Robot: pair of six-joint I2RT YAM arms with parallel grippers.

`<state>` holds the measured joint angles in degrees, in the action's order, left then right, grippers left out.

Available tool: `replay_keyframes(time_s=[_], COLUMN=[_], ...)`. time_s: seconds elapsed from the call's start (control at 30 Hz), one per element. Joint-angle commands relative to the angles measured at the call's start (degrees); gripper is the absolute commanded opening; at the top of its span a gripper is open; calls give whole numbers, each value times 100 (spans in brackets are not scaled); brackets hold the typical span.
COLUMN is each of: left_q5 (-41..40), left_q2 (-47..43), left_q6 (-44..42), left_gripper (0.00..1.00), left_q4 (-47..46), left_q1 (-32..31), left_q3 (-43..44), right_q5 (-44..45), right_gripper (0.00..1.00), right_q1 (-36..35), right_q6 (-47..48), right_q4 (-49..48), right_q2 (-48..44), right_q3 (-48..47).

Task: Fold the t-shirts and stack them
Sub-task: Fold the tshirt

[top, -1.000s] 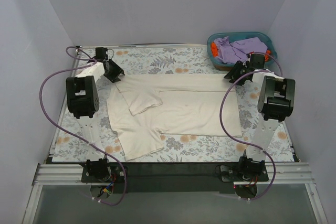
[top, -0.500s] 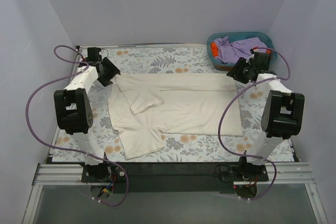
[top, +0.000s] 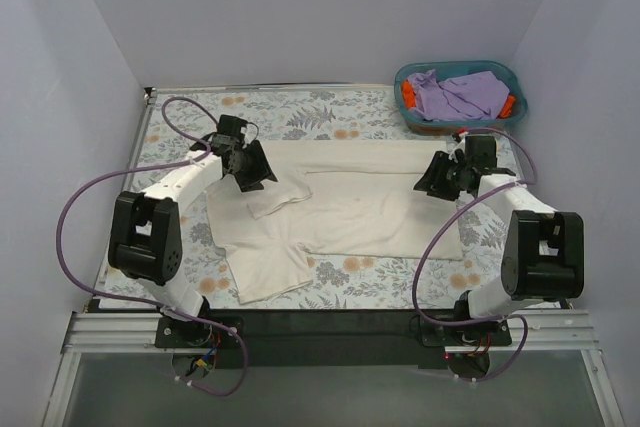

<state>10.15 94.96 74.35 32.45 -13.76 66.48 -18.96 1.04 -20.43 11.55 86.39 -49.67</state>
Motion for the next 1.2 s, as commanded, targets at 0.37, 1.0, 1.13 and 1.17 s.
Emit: replay_keyframes(time_s=[0.37,1.0,1.13,1.17], left_q5=[-198,-2265,-1982,-1982], left_q2=[902,-1954,-2191,-2244], left_q6=[36,1214,1293,1328], left_gripper=[39,64,63,64], left_q4=[-555,1246,1352,1361], left_q1=[-707,162,759,813], left_q3=[-257,-609,-1004,-1171], right_q5=[-20,630,569,560], right_gripper=[45,57,58,58], right_q1=[-25,-25,-33,-25], right_q6=[311,742,847,830], right_q4=[462,1402,1648,1718], right_q2=[-1054,-1933,-1898,-1898], right_q3=[800,221,80,80])
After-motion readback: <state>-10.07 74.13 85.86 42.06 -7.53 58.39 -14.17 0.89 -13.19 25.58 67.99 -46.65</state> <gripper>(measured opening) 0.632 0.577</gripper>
